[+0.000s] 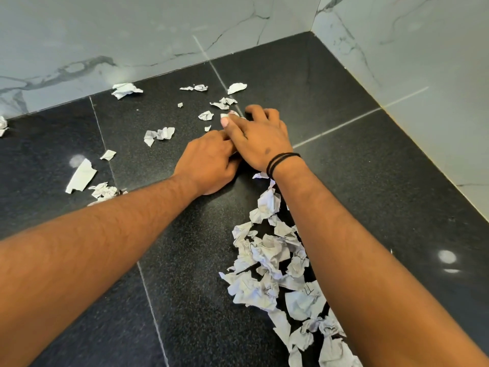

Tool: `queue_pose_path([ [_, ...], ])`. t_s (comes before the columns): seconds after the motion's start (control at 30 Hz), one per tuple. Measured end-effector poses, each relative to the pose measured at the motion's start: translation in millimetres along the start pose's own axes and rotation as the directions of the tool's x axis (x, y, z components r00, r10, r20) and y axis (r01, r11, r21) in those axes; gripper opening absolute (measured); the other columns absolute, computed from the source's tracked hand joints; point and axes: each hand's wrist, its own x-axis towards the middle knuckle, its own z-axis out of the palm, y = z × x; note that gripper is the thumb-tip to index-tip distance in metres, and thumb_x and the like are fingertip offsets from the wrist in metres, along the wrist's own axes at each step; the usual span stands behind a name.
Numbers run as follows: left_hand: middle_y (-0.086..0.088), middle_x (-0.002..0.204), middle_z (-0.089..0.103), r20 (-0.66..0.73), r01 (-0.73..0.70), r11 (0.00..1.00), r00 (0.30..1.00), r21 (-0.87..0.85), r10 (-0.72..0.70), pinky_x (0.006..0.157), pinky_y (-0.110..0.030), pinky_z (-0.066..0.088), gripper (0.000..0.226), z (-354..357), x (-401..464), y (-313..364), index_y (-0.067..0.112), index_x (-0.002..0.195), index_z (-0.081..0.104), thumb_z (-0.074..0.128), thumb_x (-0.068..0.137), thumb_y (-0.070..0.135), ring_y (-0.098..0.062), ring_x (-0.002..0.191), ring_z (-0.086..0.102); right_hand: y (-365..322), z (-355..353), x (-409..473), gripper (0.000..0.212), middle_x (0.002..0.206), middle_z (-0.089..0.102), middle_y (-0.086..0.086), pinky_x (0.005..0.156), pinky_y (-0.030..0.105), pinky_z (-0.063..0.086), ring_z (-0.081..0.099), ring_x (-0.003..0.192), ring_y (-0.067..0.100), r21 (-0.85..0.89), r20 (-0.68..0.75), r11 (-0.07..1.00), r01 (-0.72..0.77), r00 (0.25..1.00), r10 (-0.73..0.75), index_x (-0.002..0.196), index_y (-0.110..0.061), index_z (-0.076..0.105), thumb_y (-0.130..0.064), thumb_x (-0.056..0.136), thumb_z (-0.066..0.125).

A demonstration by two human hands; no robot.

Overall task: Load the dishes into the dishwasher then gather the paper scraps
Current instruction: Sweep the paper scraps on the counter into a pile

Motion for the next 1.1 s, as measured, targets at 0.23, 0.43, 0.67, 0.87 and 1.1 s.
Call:
queue_pose_path([
  [0.23,0.007,0.084,0.045,-0.051,-0.023,1.0,0.998,0.0,0.023,0.062,-0.032,0.038,0.022,2.9,-1.6,-1.3,0.024,0.105,0.057,0.041,0.099,0.038,-0.021,0.082,0.053,13.3,-12.4,-47.1,0.048,0.132,0.049,0.0,0.099,0.046,0.037,0.041,0.122,0.031,-0.11,-0.089,0.987,-0.117,0.99,0.108,0.119,-0.028,0.066,-0.058,0.101,0.033],
  [0.43,-0.005,0.092,0.059,-0.03,-0.034,0.999,0.999,-0.009,0.034,0.065,-0.037,0.044,0.024,-0.2,-1.3,-1.3,0.018,0.106,0.064,0.05,0.097,0.036,-0.029,0.087,0.058,-4.8,-26.4,-1.3,0.051,0.159,0.034,0.007,0.119,0.045,0.025,0.025,0.147,0.036,-0.08,-0.108,0.995,0.067,0.991,-0.075,0.141,-0.01,0.05,-0.04,0.1,0.047],
  [0.67,-0.017,0.11,0.07,-0.026,0.001,0.999,1.0,-0.036,-0.002,0.075,-0.041,0.05,0.027,-3.5,-0.5,1.2,0.012,0.112,0.072,0.059,0.097,0.03,-0.037,0.101,0.063,-27.8,-4.5,44.7,0.061,0.167,0.015,0.003,0.123,0.05,0.009,0.004,0.155,0.022,0.039,0.286,0.99,0.138,0.947,-0.143,0.153,-0.015,0.037,-0.051,0.107,0.023],
  [0.87,-0.006,0.102,0.063,-0.018,-0.009,1.0,1.0,-0.006,0.009,0.069,-0.041,0.049,0.031,1.4,0.1,-1.2,0.016,0.113,0.067,0.05,0.095,0.036,-0.03,0.092,0.059,2.4,-3.2,1.4,0.061,0.161,0.033,0.004,0.12,0.051,0.022,0.02,0.151,0.023,0.031,0.15,0.999,0.024,0.988,-0.028,0.141,-0.014,0.052,-0.052,0.105,0.021],
  [1.1,0.006,0.095,0.056,-0.026,-0.022,0.999,0.999,-0.023,0.022,0.072,-0.038,0.05,0.029,3.0,-1.3,-3.7,0.037,0.126,0.058,0.041,0.103,0.042,-0.018,0.093,0.056,38.4,-24.7,0.5,0.037,0.149,0.052,0.006,0.118,0.037,0.03,0.041,0.142,0.025,0.487,-0.15,0.87,-0.083,0.973,0.177,0.137,-0.018,0.06,-0.025,0.103,0.045],
])
